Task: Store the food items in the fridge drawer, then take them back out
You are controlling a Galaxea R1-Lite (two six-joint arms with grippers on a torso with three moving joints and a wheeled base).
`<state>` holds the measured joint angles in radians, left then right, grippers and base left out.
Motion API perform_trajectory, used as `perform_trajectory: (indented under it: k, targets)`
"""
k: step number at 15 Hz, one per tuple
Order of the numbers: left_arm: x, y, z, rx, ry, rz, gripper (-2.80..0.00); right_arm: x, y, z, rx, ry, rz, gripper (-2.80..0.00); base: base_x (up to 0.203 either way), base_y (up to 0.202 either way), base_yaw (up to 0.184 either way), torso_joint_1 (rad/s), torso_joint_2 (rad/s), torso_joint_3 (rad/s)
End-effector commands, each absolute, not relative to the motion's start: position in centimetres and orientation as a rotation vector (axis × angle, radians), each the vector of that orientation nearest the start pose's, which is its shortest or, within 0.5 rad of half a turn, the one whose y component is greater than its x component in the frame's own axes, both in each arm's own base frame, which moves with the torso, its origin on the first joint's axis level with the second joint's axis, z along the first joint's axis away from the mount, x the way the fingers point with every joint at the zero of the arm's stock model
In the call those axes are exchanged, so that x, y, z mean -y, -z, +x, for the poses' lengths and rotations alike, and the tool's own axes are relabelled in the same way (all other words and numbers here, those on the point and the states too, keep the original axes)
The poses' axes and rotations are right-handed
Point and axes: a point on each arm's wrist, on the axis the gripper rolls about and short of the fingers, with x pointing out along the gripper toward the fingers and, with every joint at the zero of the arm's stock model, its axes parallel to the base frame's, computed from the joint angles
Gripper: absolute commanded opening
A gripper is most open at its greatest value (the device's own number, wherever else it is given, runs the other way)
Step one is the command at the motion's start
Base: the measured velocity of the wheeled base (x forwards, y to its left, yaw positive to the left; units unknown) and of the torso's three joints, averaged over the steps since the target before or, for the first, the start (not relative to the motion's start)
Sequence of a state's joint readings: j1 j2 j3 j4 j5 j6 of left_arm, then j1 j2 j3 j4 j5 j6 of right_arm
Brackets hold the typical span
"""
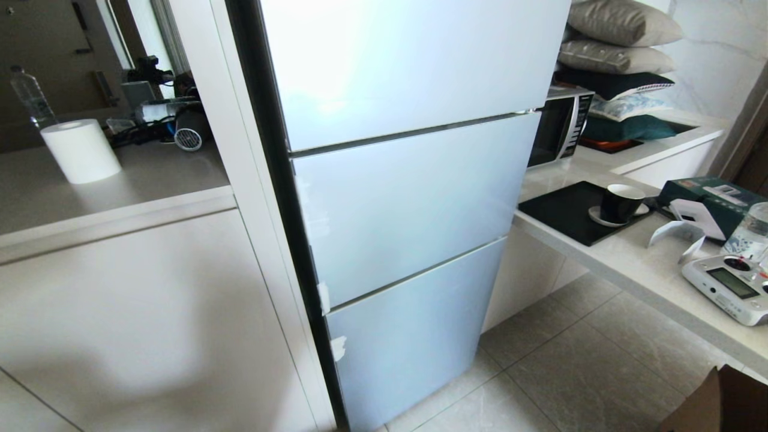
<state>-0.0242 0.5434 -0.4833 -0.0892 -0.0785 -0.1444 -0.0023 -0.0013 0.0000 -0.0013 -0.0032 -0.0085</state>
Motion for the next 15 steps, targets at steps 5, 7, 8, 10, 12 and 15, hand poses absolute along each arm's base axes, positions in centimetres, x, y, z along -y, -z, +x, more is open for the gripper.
perform_trajectory:
  k: [5, 7, 8, 10, 12, 15]
  targets:
    - [1.0, -21.5, 18.7, -0.258, 0.070, -0.567, -2.80, 0.0, -7.6, -2.3, 0.003, 0.005, -0.009, -2.80, 0.000, 0.000, 0.000, 0.000, 0.00, 0.000]
    - [1.1, -21.1, 21.9, -0.270, 0.026, -0.709, -2.80, 0.0, -7.6, -2.3, 0.003, 0.005, -0.009, -2.80, 0.000, 0.000, 0.000, 0.000, 0.00, 0.000]
    - [1.2, -20.8, 23.5, -0.279, 0.001, -0.773, -2.80, 0.0, -7.6, -2.3, 0.003, 0.005, -0.009, -2.80, 0.000, 0.000, 0.000, 0.000, 0.00, 0.000]
    - [1.8, -20.4, 25.7, -0.300, -0.012, -0.856, -2.80, 0.0, -7.6, -2.3, 0.003, 0.006, -0.009, -2.80, 0.000, 0.000, 0.000, 0.000, 0.00, 0.000]
    - [2.5, -20.2, 27.4, -0.314, -0.002, -0.898, -2.80, 0.0, -7.6, -2.3, 0.003, 0.006, -0.009, -2.80, 0.000, 0.000, 0.000, 0.000, 0.00, 0.000]
    - [4.3, -20.6, 30.0, -0.317, 0.053, -0.906, -2.80, 0.0, -7.6, -2.3, 0.003, 0.005, -0.009, -2.80, 0.000, 0.000, 0.000, 0.000, 0.00, 0.000]
